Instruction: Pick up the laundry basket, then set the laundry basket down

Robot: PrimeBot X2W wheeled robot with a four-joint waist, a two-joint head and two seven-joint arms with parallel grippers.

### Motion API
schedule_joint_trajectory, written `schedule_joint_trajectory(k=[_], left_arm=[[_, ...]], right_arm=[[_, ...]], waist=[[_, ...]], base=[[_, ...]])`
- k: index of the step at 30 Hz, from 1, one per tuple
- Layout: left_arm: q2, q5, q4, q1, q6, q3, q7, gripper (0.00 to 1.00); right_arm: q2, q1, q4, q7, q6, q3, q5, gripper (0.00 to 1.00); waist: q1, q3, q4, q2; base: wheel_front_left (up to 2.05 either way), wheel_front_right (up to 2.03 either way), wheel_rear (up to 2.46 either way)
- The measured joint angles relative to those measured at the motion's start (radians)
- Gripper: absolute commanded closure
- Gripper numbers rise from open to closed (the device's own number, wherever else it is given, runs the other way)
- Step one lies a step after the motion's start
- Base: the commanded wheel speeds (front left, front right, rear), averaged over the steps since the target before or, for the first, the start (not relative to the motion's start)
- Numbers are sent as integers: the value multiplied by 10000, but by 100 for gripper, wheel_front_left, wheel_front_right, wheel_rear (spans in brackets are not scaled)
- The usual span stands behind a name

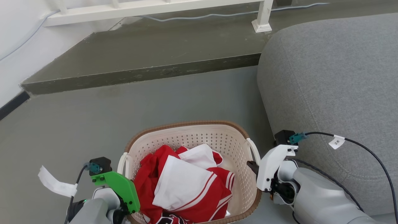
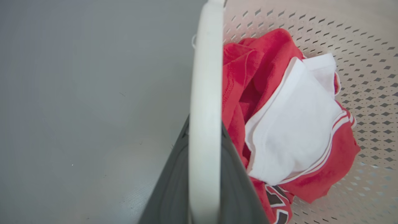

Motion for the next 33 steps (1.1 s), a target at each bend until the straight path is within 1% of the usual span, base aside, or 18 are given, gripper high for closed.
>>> schedule_joint_trajectory(k=[9, 11, 13, 21, 22, 29, 33], left_arm=[[4, -4, -111, -15, 130, -61, -77, 100], [6, -4, -169, -27, 146, -71, -146, 100], [8, -4, -221, -75, 213, -81, -221, 100], [54, 0, -391, -548, 238, -105, -529, 100], [56, 2, -405, -598, 282, -115, -537, 100], [65, 44, -454, -956, 320, -150, -759, 100], [79, 209, -535, -1275, 391, -203, -836, 100]], right_arm=[[-19, -139, 0, -2, -15, 73, 94, 100], [-19, -250, -13, -17, -88, 75, 94, 100], [-35, -340, -27, -33, -90, 73, 94, 100], [-77, -761, -59, -201, -109, 73, 92, 100], [-79, -812, -65, -222, -169, 73, 92, 100], [-82, -1210, -73, -374, -192, 75, 88, 100], [-96, -1597, -56, -433, -265, 75, 58, 100]], waist=[[0, 230, -21, 0], [0, 349, -34, 0], [0, 483, -48, 0], [0, 1149, -96, -1], [0, 1243, -101, 0], [0, 1908, -104, 0], [1, 2306, -86, 0]], base=[[0, 0, 0], [0, 0, 0], [0, 0, 0], [0, 0, 0], [0, 0, 0], [0, 0, 0], [0, 0, 0]])
